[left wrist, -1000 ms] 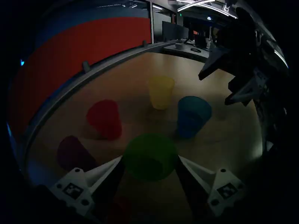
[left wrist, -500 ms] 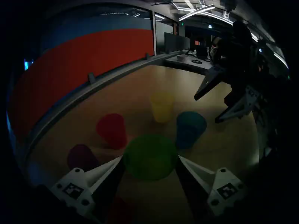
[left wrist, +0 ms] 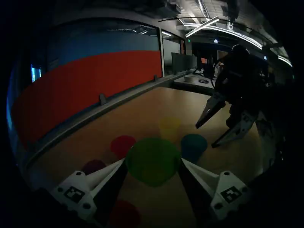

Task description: Pour water

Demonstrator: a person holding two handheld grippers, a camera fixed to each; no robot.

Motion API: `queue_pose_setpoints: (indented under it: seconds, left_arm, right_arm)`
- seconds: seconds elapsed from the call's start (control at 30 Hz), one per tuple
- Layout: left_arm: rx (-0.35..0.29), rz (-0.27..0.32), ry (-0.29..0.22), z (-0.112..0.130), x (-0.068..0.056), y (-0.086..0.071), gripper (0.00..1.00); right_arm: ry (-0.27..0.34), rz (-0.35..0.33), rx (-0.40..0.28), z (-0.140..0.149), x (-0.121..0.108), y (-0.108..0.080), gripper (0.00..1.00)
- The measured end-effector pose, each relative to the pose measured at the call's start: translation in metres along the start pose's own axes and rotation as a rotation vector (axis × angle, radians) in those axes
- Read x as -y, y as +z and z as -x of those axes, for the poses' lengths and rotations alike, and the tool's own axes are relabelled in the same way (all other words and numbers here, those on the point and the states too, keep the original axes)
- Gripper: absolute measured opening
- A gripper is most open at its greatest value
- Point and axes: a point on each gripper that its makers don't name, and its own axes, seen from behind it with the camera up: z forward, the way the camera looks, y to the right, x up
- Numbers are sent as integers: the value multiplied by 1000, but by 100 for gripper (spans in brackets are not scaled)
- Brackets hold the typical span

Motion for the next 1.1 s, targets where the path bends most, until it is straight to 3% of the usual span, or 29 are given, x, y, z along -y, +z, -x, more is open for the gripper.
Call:
queue_pose_setpoints:
  seconds: [0.7, 1.1]
  left_arm:
    - [-249, -15, -29, -61, 5, -47, 88]
    - [-305, -11, -42, -72, 5, -62, 88]
  right_arm:
    - [9, 8, 26, 17, -6, 18, 95]
    - [9, -3, 27, 19, -5, 32, 95]
